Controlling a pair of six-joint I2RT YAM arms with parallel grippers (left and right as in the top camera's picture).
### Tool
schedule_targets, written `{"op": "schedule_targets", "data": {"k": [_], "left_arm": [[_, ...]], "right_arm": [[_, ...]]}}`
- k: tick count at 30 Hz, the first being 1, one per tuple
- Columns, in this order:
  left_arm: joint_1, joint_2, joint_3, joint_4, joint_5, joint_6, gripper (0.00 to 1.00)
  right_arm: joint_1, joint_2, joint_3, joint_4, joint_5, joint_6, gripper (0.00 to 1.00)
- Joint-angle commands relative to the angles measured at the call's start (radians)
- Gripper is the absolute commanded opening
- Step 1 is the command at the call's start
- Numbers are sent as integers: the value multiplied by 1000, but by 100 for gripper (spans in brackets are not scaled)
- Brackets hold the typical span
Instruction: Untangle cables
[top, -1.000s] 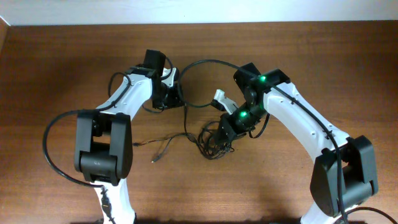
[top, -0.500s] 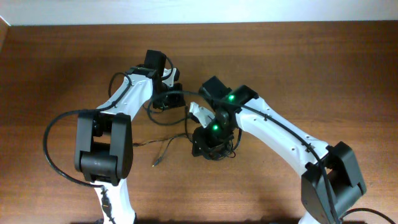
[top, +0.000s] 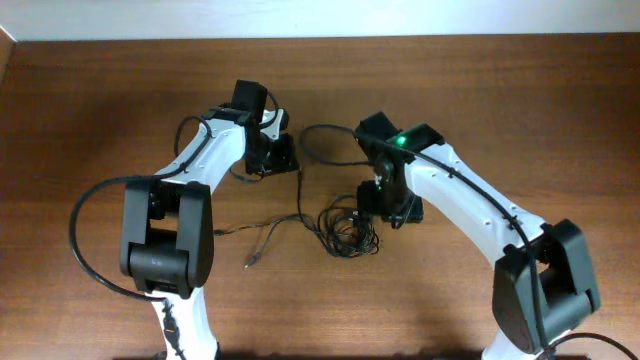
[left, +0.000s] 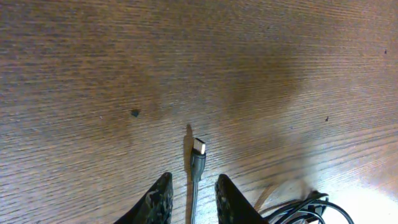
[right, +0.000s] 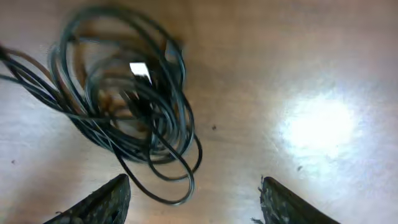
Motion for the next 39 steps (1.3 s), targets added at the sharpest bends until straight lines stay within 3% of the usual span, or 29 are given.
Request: {"op": "schedule_targets", "data": {"k": [1,3,6,10,14,19,22,27,30,32,34,35,36,39], "left_arm": [[-3,-34,-6,-4,-10,5,24],[-3,-34,-6,-2,-10,5,24],[-3,-34,-6,1,-10,5,24],[-2,-34,-6,1,-10,5,25],[-2,-34,-6,1,-10,5,25],[-2,-34,-6,1,-10,5,27],[-2,-34,-6,2,-10,5,28],[-2,-34,-6,4,-10,5,28],[-2,-34,-6,5,-10,5,28],[-2,-34,-6,4,-10,5,28],[-2,-34,-6,5,-10,5,27],[-2,-34,-6,5,-10,5,27],[-2,-34,-6,5,-10,5,27],[-2,-34,-6,5,-10,5,27]], "right_arm": [[49,13,-91,70,-156,57,67],[106,13,-131,144,-244,55,65],[217,13,-133,188,-426,-60,62],[322,13,-132,182,-460,-125,66],[241,13,-132,192,-447,-125,68],[-10,12,-127,328,-389,-112,68],[-124,13,-128,369,-321,-6,68],[-123,13,-194,289,-311,-2,68],[-33,12,-232,297,-435,-8,67],[-2,11,-230,365,-618,-88,47],[-1,11,-229,423,-625,-90,31],[-1,11,-229,455,-621,-90,12],[0,11,-229,480,-621,-90,6],[20,11,-229,514,-626,-91,4]]}}
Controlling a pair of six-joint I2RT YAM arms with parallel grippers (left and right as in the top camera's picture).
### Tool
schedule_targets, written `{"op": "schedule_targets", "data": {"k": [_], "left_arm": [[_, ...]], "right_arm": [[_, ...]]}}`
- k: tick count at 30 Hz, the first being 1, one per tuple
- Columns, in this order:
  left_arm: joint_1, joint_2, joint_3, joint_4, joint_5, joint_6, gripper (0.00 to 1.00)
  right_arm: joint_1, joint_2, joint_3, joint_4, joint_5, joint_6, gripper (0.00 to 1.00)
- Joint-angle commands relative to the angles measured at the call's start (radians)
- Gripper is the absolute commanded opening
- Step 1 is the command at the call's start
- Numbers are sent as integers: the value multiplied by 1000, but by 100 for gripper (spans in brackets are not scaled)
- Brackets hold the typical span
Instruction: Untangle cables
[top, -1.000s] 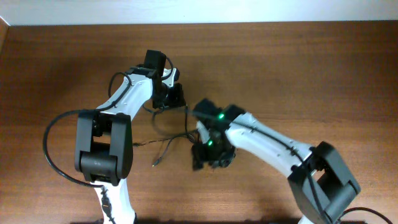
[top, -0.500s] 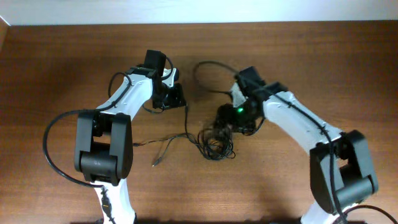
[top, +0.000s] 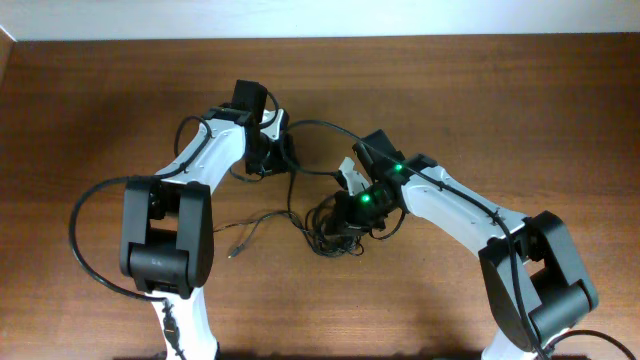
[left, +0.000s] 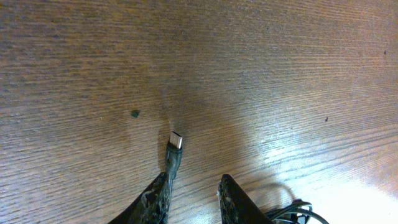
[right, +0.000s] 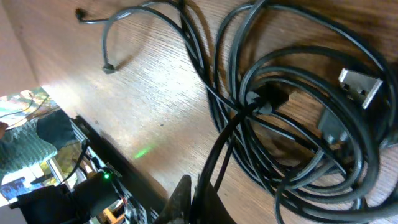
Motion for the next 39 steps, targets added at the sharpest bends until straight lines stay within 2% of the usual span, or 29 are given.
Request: {"op": "schedule_targets", "data": {"k": [1,5,9,14,19,24,25,29,30,31,33,37,39], "left_arm": [[-2,-34,-6,2,-10,5,27],[-2,-34,-6,3,-10,5,27],[-2,-34,-6,3,-10,5,27],[-2,-34,-6,4,-10,5,27],[-2,-34,-6,6,-10,5,27],[-2,-34,-6,5,-10,5,27],[-2,-34,-6,5,-10,5,27],[-2,-34,-6,6,-10,5,27],[-2,-34,-6,6,-10,5,27],[-2,-34,-6,5,-10,5,27],[-2,-34,-6,6,-10,5,27],[-2,-34,-6,6,-10,5,27],[-2,-34,-6,5,-10,5,27]], "right_arm": [[35,2,3,10,-32,-27,4],[172,2,3,-29,-61,-266,4],[236,2,2,-38,-61,-379,4],[219,2,3,63,-98,-386,4],[288,2,2,11,-116,-389,4],[376,2,1,2,-21,-348,5],[381,2,1,-2,12,-311,10],[383,2,0,-22,152,-123,52],[383,2,0,-23,171,-101,59],[383,2,0,-26,212,-79,63],[382,2,1,-30,288,-27,65],[303,2,109,-123,272,-26,76],[250,2,124,-138,203,13,78]]}}
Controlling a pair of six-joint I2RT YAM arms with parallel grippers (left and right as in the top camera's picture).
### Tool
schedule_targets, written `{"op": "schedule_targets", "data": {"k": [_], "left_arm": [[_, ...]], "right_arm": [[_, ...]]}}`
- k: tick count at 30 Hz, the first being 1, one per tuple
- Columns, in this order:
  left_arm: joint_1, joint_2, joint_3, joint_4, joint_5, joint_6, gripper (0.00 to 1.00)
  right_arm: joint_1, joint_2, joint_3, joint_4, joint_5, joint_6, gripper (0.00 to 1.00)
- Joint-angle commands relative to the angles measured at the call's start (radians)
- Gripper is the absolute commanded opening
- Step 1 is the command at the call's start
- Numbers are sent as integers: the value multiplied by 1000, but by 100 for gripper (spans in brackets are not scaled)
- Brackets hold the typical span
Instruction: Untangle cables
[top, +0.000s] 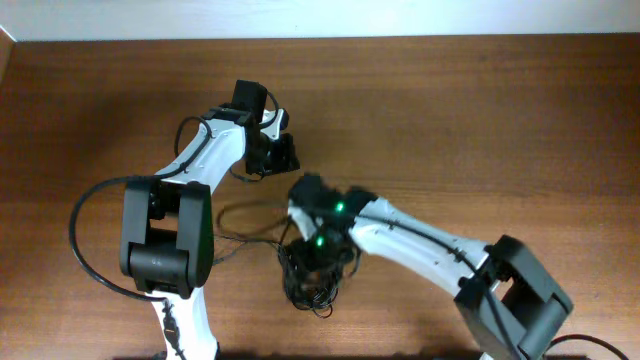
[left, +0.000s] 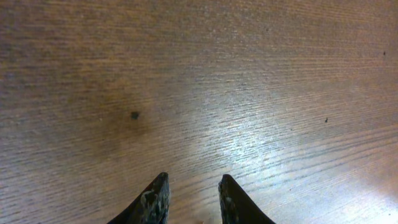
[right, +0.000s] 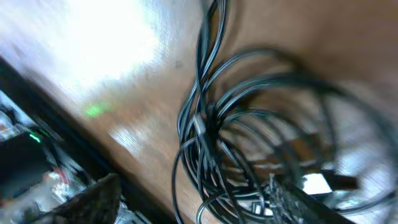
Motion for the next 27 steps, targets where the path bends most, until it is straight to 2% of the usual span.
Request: {"op": "schedule_targets", "data": {"k": [1,4,6,9,13,15,16,19,20,21,22,24,25,26,27], "left_arm": [[-2,-34,-6,2,-10,5,28],[-2,-34,-6,2,-10,5,28],[-2,-34,-6,2,-10,5,28],[-2,-34,-6,2,-10,5,28],[-2,-34,-6,2,-10,5,28],[-2,-34,-6,2,-10,5,28],[-2,-34,-6,2,-10,5,28],[-2,-34,-6,2,-10,5,28],[-2,-34,-6,2,-10,5,28],[-2,-34,-6,2,-10,5,28],[-2,-34,-6,2,-10,5,28],[-2,-34,-6,2,-10,5,28],[-2,-34,-6,2,-10,5,28],[-2,-34,-6,3,-10,5,26],[-2,-34,-6,3,-10,6,24]], "right_arm": [[-80,1,34,-36,-69,37,79],[-163,2,34,-270,60,37,79],[-185,2,32,-325,95,37,79],[-157,2,-7,-285,119,79,79],[-65,2,-90,-124,127,119,79],[-30,13,-106,-91,203,156,76],[-20,21,-106,-90,246,176,73],[-27,48,-106,-80,362,178,53],[-50,48,-106,-74,380,178,43],[-93,48,-106,-63,430,178,25],[-129,48,-106,-50,460,177,18],[-206,48,-106,31,458,86,12],[-235,48,-106,84,453,46,5],[-270,48,-106,160,399,-10,4],[-307,48,-103,229,235,-107,4]]}}
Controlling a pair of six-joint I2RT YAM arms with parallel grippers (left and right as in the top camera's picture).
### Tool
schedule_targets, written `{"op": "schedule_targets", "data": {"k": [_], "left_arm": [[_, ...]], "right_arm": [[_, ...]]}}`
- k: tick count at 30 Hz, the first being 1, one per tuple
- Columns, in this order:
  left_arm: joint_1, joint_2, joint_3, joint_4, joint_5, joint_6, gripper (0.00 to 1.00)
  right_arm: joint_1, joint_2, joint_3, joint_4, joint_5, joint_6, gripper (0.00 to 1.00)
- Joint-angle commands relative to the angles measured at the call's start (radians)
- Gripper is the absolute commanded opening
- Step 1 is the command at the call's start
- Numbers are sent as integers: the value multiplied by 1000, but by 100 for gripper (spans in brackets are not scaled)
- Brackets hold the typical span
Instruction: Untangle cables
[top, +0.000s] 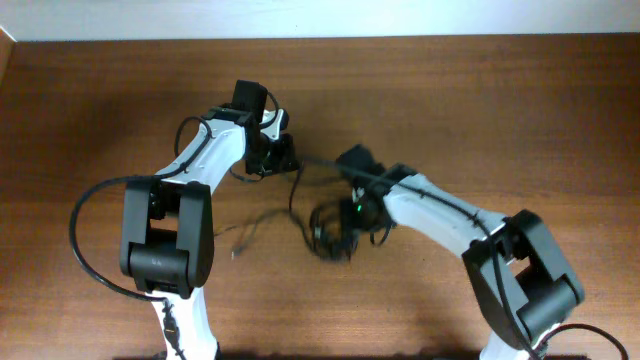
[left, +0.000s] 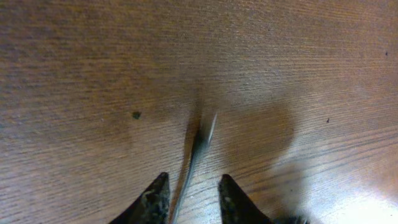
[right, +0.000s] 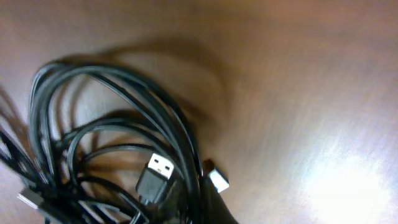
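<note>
A tangled bundle of black cables (top: 333, 232) lies mid-table; in the right wrist view the bundle (right: 106, 143) shows a USB-A plug (right: 155, 173) and a smaller plug (right: 218, 181). My right gripper (top: 352, 212) sits over the bundle's right side, its fingers (right: 208, 210) shut on strands of it. One strand runs up-left towards my left gripper (top: 285, 155). In the left wrist view a blurred cable end (left: 200, 135) lies on the wood and passes between the open fingertips (left: 157, 198) without being gripped.
A thin loose cable tail (top: 248, 232) trails left of the bundle towards the left arm's base. The wooden table (top: 500, 110) stretches bare to the right and back. The left arm's own black hose loops at the far left (top: 85, 215).
The right gripper, open over the bundle at the front left, is now shut on strands further right and back. The bundle came with it. A cable end shows between the left fingers again.
First the right gripper stood open beside the bundle and a plug lay before the left fingers. Then it was shut on a strand and the plug sat further left. Then it was open over the bundle at the front left, plug gone. Now it grips again.
</note>
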Motion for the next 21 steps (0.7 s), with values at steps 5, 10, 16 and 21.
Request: {"op": "schedule_targets", "data": {"k": [5,10,16,21], "left_arm": [[-2,-34,-5,17,168,167,28],[-16,-34,-5,21,364,326,50],[-42,-34,-5,15,502,445,59],[-42,-34,-5,13,525,448,36]], "right_arm": [[-190,14,89,14,-370,-211,4],[-223,14,95,35,-539,-235,4],[-282,14,95,106,-799,-245,4],[-346,14,95,151,-801,-236,4]]}}
